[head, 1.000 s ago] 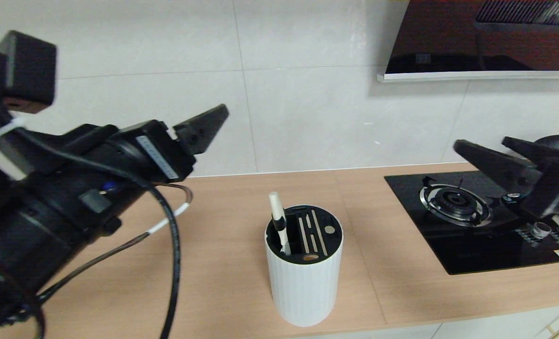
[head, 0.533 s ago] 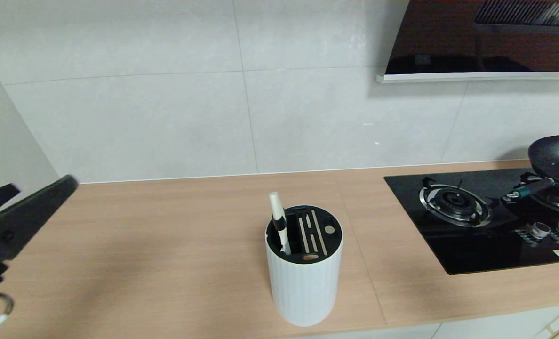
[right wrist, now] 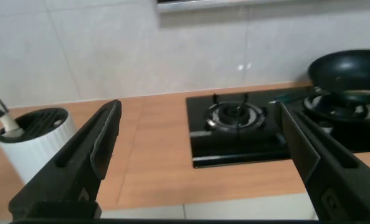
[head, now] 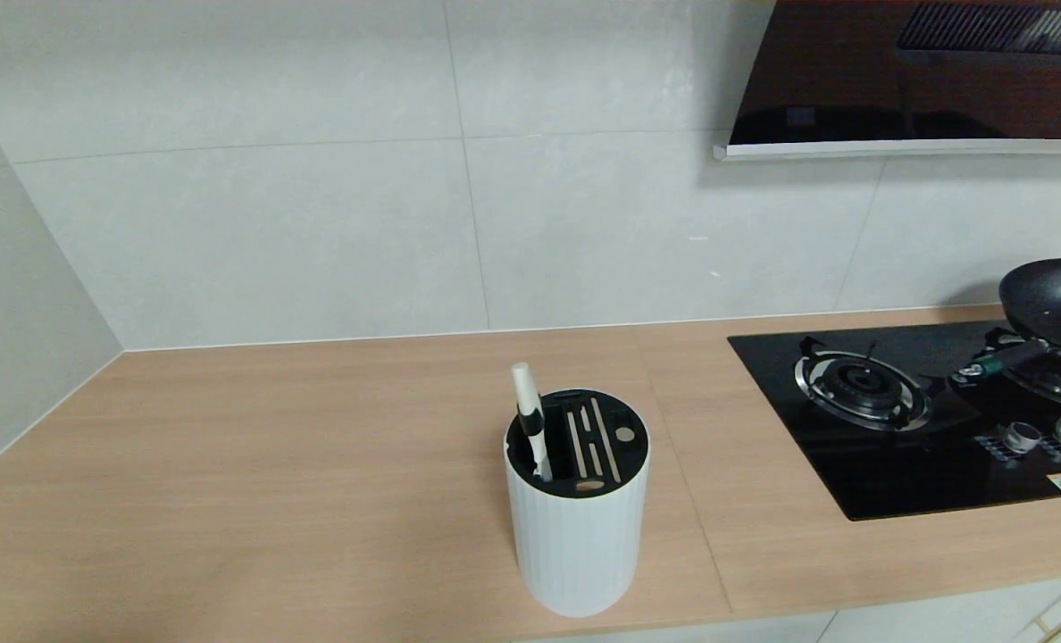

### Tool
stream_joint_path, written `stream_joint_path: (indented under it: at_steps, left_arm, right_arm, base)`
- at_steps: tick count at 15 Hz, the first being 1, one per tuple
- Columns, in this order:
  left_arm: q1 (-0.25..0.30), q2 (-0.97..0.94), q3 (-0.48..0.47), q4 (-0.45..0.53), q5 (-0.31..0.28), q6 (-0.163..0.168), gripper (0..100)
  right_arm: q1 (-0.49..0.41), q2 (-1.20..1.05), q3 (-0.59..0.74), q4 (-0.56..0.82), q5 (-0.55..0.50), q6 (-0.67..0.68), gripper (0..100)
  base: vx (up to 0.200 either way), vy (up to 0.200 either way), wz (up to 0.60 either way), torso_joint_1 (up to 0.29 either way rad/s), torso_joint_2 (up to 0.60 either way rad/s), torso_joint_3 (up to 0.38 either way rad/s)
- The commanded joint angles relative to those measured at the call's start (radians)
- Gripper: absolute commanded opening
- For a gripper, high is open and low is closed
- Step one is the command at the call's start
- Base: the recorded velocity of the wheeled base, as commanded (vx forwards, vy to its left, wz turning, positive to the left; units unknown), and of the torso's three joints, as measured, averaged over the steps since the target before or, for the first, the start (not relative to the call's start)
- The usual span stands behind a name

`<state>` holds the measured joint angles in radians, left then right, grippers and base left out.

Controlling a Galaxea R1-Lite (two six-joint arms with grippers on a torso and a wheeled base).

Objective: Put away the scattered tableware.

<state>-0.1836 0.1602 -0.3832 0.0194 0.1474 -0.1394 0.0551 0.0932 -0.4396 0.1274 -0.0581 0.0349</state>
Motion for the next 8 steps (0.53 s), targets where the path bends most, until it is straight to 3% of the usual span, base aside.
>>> stream_joint_path:
  at_steps: [1, 4, 5, 7, 8]
  left_arm:
    - [0.072, -0.065, 0.055, -0.021, 0.006, 0.001, 100]
    - [0.173, -0.142, 0.148, -0.062, -0.031, 0.015, 100]
    - [0.188, -0.16, 0.207, -0.062, -0.039, 0.027, 100]
    - [0.188, -0.16, 0.317, -0.087, 0.007, 0.035, 100]
    - [0.187, -0.16, 0.365, -0.087, 0.001, 0.055, 100]
  right_arm:
    - [-0.055, -0.093, 0.042, 0.008, 0.06, -0.021, 100]
    - [-0.055, -0.092, 0.087, 0.008, -0.022, -0.03, 100]
    - [-0.055, -0.092, 0.13, 0.008, -0.032, -0.039, 100]
    - [-0.055, -0.092, 0.268, 0.0, -0.083, -0.059, 100]
    - [-0.055, -0.092, 0.343, -0.042, -0.091, -0.061, 100]
  base:
    - [0.0, 0.0, 0.0, 0.0, 0.0, 0.0]
    - [0.0, 0.0, 0.0, 0.0, 0.0, 0.0]
    - [0.0, 0.0, 0.0, 0.0, 0.0, 0.0]
    - [0.0, 0.0, 0.0, 0.0, 0.0, 0.0]
    - [0.0, 0.0, 0.0, 0.0, 0.0, 0.0]
